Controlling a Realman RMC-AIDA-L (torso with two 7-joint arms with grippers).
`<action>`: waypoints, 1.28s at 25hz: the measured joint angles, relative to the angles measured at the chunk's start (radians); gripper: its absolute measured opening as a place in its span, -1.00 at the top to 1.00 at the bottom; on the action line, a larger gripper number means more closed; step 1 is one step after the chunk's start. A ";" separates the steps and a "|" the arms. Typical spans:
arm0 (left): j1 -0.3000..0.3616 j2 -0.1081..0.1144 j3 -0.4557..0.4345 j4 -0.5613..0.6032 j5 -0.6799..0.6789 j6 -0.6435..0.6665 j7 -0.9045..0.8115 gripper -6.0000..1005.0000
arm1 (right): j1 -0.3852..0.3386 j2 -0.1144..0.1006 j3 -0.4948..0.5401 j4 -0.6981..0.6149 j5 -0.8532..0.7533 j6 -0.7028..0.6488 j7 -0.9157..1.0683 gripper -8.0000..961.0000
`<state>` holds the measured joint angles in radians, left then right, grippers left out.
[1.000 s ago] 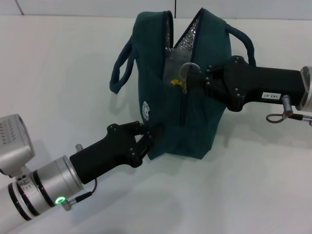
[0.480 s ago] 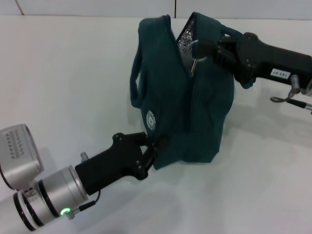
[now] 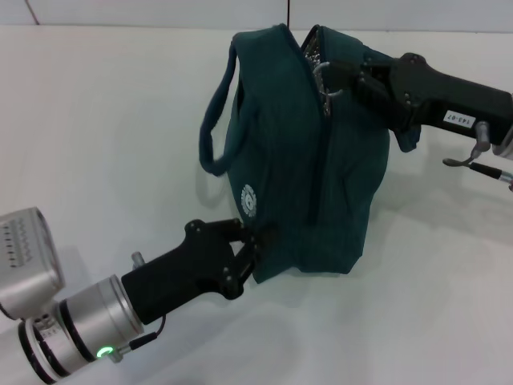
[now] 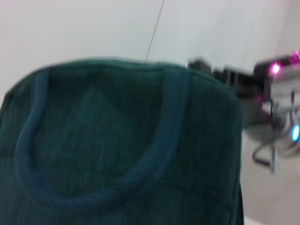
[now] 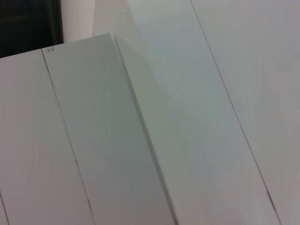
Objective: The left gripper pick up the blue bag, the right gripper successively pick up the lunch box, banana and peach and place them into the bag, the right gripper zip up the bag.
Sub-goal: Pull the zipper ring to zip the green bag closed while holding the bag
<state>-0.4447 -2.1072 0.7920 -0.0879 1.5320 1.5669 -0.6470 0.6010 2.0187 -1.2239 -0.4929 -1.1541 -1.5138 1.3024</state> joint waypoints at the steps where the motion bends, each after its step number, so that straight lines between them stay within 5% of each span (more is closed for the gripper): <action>1: 0.000 0.000 -0.001 -0.001 -0.008 0.017 0.000 0.77 | -0.002 0.000 -0.004 0.001 0.000 -0.002 0.000 0.94; 7: -0.001 0.000 -0.002 -0.006 -0.054 0.105 0.006 0.69 | -0.007 -0.003 -0.025 0.009 -0.002 -0.011 0.000 0.94; 18: -0.035 0.000 -0.003 -0.016 -0.055 0.125 -0.003 0.27 | -0.013 -0.003 -0.032 0.013 -0.004 -0.028 0.000 0.94; 23: -0.039 -0.001 0.000 -0.018 -0.049 0.118 0.023 -0.08 | -0.013 -0.003 -0.032 0.013 -0.004 -0.029 0.000 0.94; 26: -0.039 -0.001 0.001 -0.018 -0.049 0.103 0.023 0.31 | -0.014 -0.003 -0.032 0.013 -0.004 -0.029 0.000 0.94; 32: -0.037 -0.001 0.002 -0.018 -0.049 0.097 0.024 0.73 | -0.014 -0.001 -0.030 0.013 0.001 -0.030 0.000 0.94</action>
<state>-0.4815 -2.1077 0.7942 -0.1057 1.4834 1.6639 -0.6234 0.5874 2.0173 -1.2541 -0.4800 -1.1528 -1.5434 1.3024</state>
